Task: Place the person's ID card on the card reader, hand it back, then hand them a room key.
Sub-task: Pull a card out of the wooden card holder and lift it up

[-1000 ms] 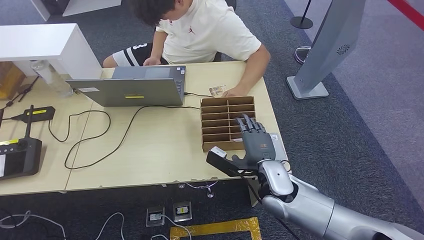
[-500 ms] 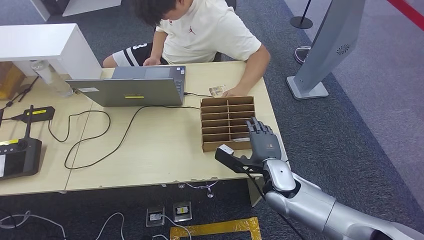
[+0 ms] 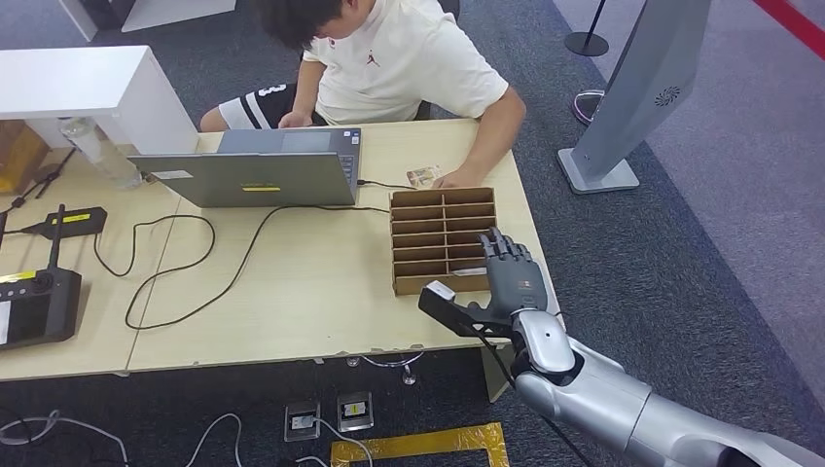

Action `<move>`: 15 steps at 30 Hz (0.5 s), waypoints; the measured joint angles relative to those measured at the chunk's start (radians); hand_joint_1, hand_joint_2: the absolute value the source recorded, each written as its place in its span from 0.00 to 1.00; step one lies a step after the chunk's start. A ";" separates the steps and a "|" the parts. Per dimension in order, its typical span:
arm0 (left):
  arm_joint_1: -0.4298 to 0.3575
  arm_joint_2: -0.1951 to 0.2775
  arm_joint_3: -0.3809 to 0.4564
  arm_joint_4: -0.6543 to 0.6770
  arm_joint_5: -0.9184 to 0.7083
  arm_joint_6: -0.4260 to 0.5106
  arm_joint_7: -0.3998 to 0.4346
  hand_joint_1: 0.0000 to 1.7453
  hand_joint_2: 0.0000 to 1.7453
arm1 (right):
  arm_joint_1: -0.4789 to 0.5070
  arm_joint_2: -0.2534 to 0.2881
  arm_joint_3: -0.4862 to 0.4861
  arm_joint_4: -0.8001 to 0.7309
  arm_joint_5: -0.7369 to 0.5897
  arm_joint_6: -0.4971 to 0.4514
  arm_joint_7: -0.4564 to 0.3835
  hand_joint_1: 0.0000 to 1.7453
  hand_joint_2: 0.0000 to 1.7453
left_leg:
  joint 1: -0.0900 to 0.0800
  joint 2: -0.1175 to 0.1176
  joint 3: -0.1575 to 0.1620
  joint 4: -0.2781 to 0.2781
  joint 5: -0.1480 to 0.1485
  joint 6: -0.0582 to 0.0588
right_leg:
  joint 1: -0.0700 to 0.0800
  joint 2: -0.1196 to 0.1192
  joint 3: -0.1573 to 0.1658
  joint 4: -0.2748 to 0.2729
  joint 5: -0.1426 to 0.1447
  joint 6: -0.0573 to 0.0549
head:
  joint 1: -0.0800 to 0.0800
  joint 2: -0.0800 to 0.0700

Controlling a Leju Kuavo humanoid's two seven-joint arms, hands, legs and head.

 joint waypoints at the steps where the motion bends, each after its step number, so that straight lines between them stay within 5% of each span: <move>1: 0.000 0.000 0.000 0.000 0.002 0.000 0.000 0.00 0.00 | 0.000 0.003 0.000 0.000 -0.001 -0.001 -0.003 0.00 1.00 | 0.000 0.000 0.000 0.000 0.000 0.000 | 0.000 0.000 0.000 0.000 0.000 0.000 | 0.000 0.000; 9: -0.004 0.002 -0.011 -0.004 -0.001 0.000 0.028 0.00 0.00 | -0.003 0.026 0.001 0.000 -0.011 -0.003 -0.017 0.00 1.00 | 0.000 0.000 0.000 0.000 0.000 0.000 | 0.000 0.000 0.000 0.000 0.000 0.000 | 0.000 0.000; 10: -0.010 0.007 -0.020 -0.008 -0.005 0.000 0.061 0.00 0.00 | -0.005 0.030 0.002 0.001 -0.015 -0.002 -0.018 0.13 1.00 | 0.000 0.000 0.000 0.000 0.000 0.000 | 0.000 0.000 0.000 0.000 0.000 0.000 | 0.000 0.000; 13: -0.043 0.031 -0.056 -0.033 -0.011 0.000 0.171 0.00 0.00 | -0.018 0.041 0.006 0.006 -0.029 0.005 -0.022 0.87 1.00 | 0.000 0.000 0.000 0.000 0.000 0.000 | 0.000 -0.001 0.000 0.000 0.000 0.000 | 0.000 0.000; 14: -0.053 0.038 -0.067 -0.044 -0.012 0.000 0.188 0.00 0.00 | -0.021 0.045 0.007 0.008 -0.032 0.010 -0.022 0.99 1.00 | 0.000 0.000 0.000 0.000 0.000 0.000 | 0.000 -0.001 0.000 0.000 0.001 -0.001 | 0.000 0.000; 15: -0.062 0.045 -0.074 -0.052 -0.012 0.000 0.198 0.00 0.00 | -0.023 0.048 0.008 0.010 -0.035 0.015 -0.023 1.00 1.00 | 0.000 0.000 0.000 0.000 0.000 0.000 | 0.000 -0.001 0.000 0.000 0.001 -0.001 | 0.000 0.000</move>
